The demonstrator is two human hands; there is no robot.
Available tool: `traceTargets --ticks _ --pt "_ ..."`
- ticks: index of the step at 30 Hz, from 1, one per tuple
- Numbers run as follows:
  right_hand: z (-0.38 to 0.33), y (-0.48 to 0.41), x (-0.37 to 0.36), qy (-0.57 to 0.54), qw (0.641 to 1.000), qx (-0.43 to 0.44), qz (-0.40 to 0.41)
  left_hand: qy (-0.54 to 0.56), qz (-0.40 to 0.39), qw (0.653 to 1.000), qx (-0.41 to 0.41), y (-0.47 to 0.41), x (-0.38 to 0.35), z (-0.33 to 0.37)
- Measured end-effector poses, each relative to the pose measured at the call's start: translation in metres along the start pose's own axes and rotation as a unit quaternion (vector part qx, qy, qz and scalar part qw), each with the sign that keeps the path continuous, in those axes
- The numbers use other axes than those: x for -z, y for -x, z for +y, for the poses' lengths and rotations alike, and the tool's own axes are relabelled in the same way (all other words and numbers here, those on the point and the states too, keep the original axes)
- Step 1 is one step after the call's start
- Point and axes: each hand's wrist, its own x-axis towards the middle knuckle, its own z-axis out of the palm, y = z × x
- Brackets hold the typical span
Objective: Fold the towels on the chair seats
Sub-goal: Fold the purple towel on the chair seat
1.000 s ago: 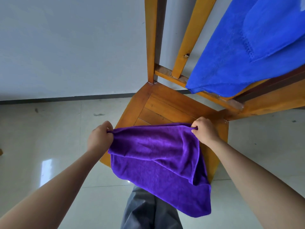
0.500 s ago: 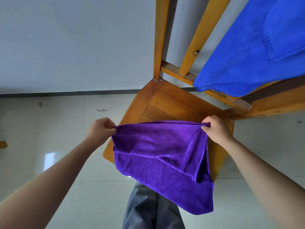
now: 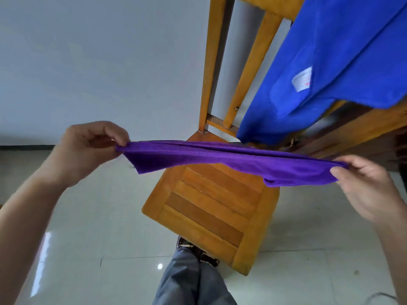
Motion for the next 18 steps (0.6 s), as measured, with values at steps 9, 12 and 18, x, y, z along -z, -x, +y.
traceTargets --ticks 9,12,18 --pt "0.024 0.033 -0.005 0.069 0.997 -0.007 0.044 -0.075 -0.020 0.997 0.004 0.019 -0.009 -0.017" --pt "0.025 0.027 -0.015 -0.009 0.997 0.017 0.077 -0.059 0.042 0.997 0.011 0.011 -0.017 -0.020" --pt "0.023 0.011 -0.016 -0.075 0.992 0.038 0.098 0.246 0.060 0.964 0.083 -0.005 -0.021 -0.013"
